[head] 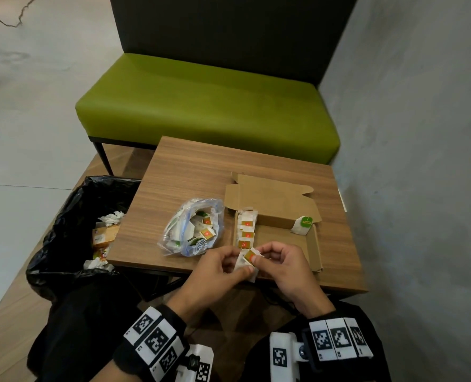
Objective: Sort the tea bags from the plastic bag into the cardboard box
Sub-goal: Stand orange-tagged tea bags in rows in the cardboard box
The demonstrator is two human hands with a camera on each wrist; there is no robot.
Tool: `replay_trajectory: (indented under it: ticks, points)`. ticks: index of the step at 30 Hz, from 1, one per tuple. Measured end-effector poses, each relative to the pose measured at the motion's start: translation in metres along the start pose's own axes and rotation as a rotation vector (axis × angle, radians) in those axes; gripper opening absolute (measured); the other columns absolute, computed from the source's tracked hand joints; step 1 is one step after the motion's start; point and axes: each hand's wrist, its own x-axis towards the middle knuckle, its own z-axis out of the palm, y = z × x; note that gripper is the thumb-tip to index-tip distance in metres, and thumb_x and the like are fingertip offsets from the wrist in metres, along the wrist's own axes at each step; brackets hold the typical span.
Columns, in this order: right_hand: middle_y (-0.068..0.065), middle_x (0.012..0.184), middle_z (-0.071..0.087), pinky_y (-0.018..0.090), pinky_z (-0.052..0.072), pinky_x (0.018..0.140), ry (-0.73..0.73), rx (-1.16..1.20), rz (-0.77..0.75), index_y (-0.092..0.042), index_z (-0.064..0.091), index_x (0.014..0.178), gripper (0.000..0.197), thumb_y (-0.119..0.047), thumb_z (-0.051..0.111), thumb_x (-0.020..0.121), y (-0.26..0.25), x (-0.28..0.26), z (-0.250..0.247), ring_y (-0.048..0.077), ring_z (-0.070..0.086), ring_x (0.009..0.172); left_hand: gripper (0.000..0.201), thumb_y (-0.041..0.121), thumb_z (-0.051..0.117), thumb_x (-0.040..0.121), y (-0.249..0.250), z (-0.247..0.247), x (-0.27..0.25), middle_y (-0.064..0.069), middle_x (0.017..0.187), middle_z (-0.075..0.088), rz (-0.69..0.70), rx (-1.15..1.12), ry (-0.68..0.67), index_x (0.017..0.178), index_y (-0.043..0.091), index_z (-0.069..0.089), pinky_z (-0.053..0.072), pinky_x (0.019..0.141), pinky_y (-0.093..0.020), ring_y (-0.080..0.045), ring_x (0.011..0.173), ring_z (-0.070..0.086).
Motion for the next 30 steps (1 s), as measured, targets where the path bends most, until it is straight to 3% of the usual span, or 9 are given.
replay_trajectory:
  ticks: [3, 8, 13, 16, 19, 23, 27, 30]
  points:
    - [0.01, 0.095, 0.077, 0.038, 0.061, 0.078, -0.011, 0.03, 0.014, -0.007, 0.072, 0.101, 0.016, -0.006, 0.074, 0.086, -0.003, -0.001, -0.001, 0.024, 0.074, 0.09, 0.025, 0.012, 0.072, 0.088, -0.001, 0.001, -0.001, 0.0, 0.105, 0.075, 0.004, -0.031, -0.007, 0.112, 0.017, 0.069, 0.056, 0.094, -0.036, -0.014, 0.102, 0.07]
    - [0.009, 0.093, 0.076, 0.041, 0.062, 0.08, -0.033, -0.062, 0.014, -0.009, 0.072, 0.102, 0.019, -0.006, 0.076, 0.084, -0.003, -0.001, -0.001, 0.023, 0.074, 0.087, 0.016, 0.015, 0.07, 0.089, -0.001, 0.002, 0.001, 0.005, 0.096, 0.075, 0.028, 0.056, 0.017, 0.103, 0.023, 0.07, 0.057, 0.081, -0.026, -0.009, 0.093, 0.07]
    - [0.005, 0.092, 0.077, 0.032, 0.061, 0.074, 0.018, -0.098, -0.035, -0.012, 0.073, 0.101, 0.018, -0.006, 0.075, 0.085, -0.007, -0.002, -0.001, 0.016, 0.074, 0.084, 0.023, 0.017, 0.07, 0.09, -0.002, 0.009, 0.003, 0.002, 0.105, 0.075, 0.023, -0.018, -0.026, 0.113, 0.02, 0.069, 0.057, 0.09, -0.033, -0.013, 0.101, 0.07]
    - [0.005, 0.095, 0.076, 0.031, 0.061, 0.073, 0.0, -0.108, -0.022, -0.013, 0.072, 0.104, 0.022, -0.005, 0.075, 0.084, -0.008, -0.003, -0.004, 0.015, 0.074, 0.084, 0.028, 0.022, 0.07, 0.09, -0.005, 0.012, 0.005, 0.006, 0.108, 0.074, 0.02, 0.019, -0.006, 0.118, 0.022, 0.068, 0.056, 0.091, -0.034, -0.008, 0.103, 0.069]
    - [0.004, 0.095, 0.074, 0.037, 0.062, 0.076, 0.03, -0.148, -0.012, -0.017, 0.071, 0.102, 0.024, -0.003, 0.076, 0.083, -0.006, 0.0, -0.006, 0.018, 0.074, 0.083, 0.025, 0.025, 0.072, 0.088, -0.008, 0.014, 0.006, 0.011, 0.102, 0.074, 0.025, 0.122, 0.051, 0.112, 0.026, 0.069, 0.056, 0.086, -0.026, 0.0, 0.097, 0.068]
    - [0.0, 0.09, 0.074, 0.038, 0.062, 0.079, -0.04, -0.275, 0.002, -0.026, 0.071, 0.095, 0.02, -0.01, 0.077, 0.084, -0.007, 0.004, -0.006, 0.016, 0.072, 0.08, 0.021, 0.02, 0.075, 0.085, -0.011, 0.013, 0.009, 0.012, 0.093, 0.072, 0.049, 0.217, 0.132, 0.1, 0.033, 0.067, 0.05, 0.071, -0.011, 0.004, 0.086, 0.065]
    - [-0.005, 0.09, 0.072, 0.041, 0.06, 0.079, 0.139, -0.379, -0.092, -0.031, 0.069, 0.088, 0.019, -0.013, 0.072, 0.088, -0.008, 0.019, -0.017, 0.015, 0.069, 0.084, 0.029, 0.018, 0.076, 0.084, -0.017, 0.01, 0.012, 0.006, 0.091, 0.068, -0.036, 0.235, 0.228, 0.11, 0.025, 0.062, 0.051, 0.066, -0.013, -0.003, 0.073, 0.063]
    - [-0.009, 0.088, 0.07, 0.038, 0.059, 0.073, 0.257, -0.48, -0.12, -0.031, 0.068, 0.094, 0.016, -0.015, 0.071, 0.09, -0.01, 0.032, -0.025, 0.012, 0.066, 0.079, 0.02, 0.014, 0.072, 0.086, -0.021, 0.006, 0.014, 0.004, 0.08, 0.063, -0.049, 0.265, 0.346, 0.1, 0.022, 0.06, 0.048, 0.063, -0.01, 0.005, 0.065, 0.058]
